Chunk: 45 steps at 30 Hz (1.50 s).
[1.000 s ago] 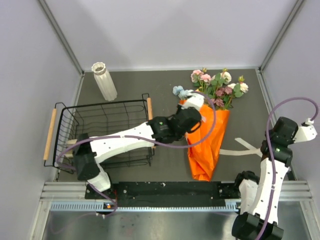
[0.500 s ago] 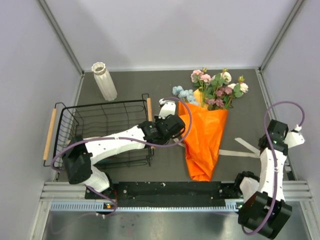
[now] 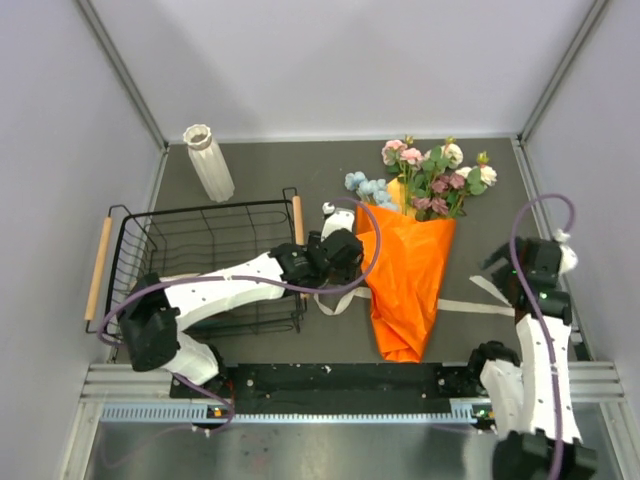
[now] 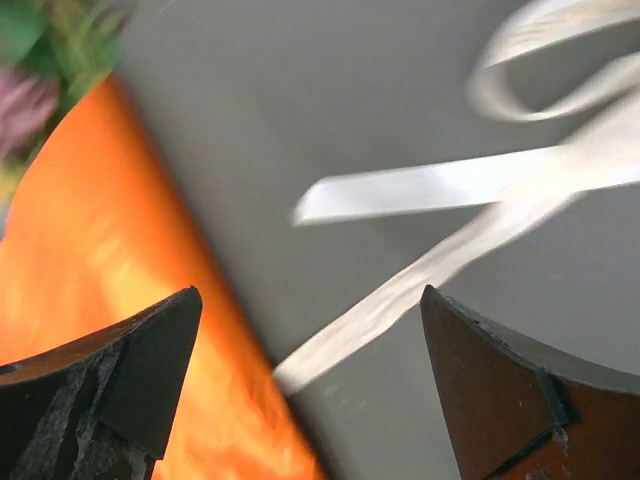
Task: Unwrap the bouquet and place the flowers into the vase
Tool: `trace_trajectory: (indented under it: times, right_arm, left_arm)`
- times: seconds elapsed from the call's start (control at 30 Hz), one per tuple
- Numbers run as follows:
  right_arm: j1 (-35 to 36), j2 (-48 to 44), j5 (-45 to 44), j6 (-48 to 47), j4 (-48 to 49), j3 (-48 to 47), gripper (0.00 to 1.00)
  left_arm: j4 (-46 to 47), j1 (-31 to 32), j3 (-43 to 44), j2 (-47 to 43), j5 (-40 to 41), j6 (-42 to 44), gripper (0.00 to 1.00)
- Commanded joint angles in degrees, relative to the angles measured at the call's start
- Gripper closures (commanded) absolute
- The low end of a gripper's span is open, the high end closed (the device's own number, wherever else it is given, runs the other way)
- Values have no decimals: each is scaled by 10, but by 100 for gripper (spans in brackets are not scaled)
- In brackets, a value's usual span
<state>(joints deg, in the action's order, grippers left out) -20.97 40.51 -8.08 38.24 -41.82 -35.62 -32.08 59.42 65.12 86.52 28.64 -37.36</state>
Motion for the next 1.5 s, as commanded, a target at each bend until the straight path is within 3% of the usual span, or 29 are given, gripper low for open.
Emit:
trace_trajectory:
  times: [0.0,0.1,0.17,0.2,0.23,0.37,0.53,0.57,0.67,1.0,1.17,1.47]
  right_arm:
    - [205,-57,26,16,-45,-44,7]
    - [299,-56,35,11,-44,-37,8]
    - [355,-49,104,-21,13,-12,8]
    - [375,-51,169,-29,37,1,3]
    - [431,-56,170,-34,57,18,1]
    - [565,-11,54,-55,70,1,2]
    - [696,136,-51,-63,66,-59,20]
    - [707,156,-64,-62,66,-69,32]
    - [727,225,-82,-69,65,-107,52]
    - [767,330,-103,-91,87,-191,38]
    - [772,374,-91,-79,101,-183,43]
    - [785,380,-161,-63,102,-159,53]
  left_arm:
    - [27,-2,34,-70,-95,62,28]
    - [25,-3,71,-95,-123,89,25]
    - [32,-2,92,-116,-150,109,25]
    - [37,-2,96,-141,-155,114,25]
    - [57,-2,96,-154,-164,124,26]
    - [121,-2,58,-237,-157,139,27]
    - [129,-2,23,-332,-94,140,26]
    - [127,-3,19,-349,-89,143,25]
    - [114,-4,11,-370,-69,144,25]
    - [98,-3,-9,-379,-63,138,25]
    - [100,-3,-9,-387,-53,143,25]
    - [97,-3,-15,-388,-54,143,24]
